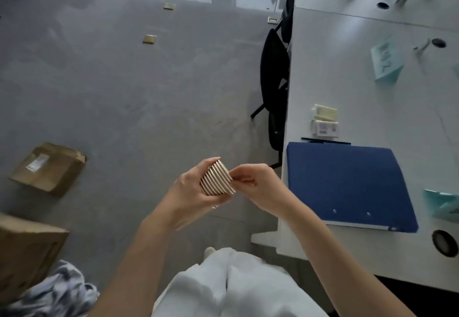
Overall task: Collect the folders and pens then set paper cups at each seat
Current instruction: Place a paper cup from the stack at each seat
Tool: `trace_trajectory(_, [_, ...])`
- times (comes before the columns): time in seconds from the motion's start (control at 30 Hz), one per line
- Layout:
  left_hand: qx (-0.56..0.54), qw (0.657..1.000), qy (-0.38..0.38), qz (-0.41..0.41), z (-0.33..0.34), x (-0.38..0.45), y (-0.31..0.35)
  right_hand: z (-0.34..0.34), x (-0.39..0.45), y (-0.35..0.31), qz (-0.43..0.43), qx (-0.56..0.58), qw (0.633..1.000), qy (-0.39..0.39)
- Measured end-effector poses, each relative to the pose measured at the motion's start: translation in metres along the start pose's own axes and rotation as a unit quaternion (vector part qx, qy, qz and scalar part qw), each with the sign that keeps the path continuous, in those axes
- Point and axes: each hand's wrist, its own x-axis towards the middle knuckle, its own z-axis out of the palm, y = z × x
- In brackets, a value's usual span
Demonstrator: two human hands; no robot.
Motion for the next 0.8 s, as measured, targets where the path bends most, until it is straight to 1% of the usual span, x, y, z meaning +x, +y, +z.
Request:
trace_trajectory(0.07, [-0.003,1.0,-0.015,-0.004,-0.016,0.013,-0.01,0.009,0.016,-0.004,0.01,0.013,1.0,0.012])
trace_trajectory(0.17, [-0.009,0.999,-0.031,-0.001,-0.03,0.037,-0.02,0.013,0.04,-0.007,0.025,0.004,0.999,0.025])
trace_trajectory(0.3, [0.002,0.999,-0.042,0.012,-0.042,0.071,-0.022,0.003,0.071,-0.01,0.043,0.007,0.998,0.038])
trace_trajectory(0.4, [0.004,0.998,-0.064,0.026,-0.058,0.116,-0.019,-0.009,0.109,-0.009,0.062,0.028,0.995,0.072])
trace_trajectory(0.5, [-0.006,0.996,-0.083,0.039,-0.079,0.176,-0.011,-0.033,0.161,-0.008,0.073,0.034,0.992,0.095])
trace_trajectory(0.6, [0.008,0.995,-0.092,0.046,-0.101,0.241,0.002,-0.065,0.219,-0.012,0.078,0.056,0.991,0.095])
trace_trajectory(0.7, [0.029,0.994,-0.086,0.061,-0.122,0.296,0.013,-0.095,0.271,-0.019,0.066,0.054,0.99,0.113])
trace_trajectory(0.8, [0.048,0.995,-0.058,0.062,-0.137,0.353,0.023,-0.131,0.318,-0.022,0.064,0.03,0.983,0.171])
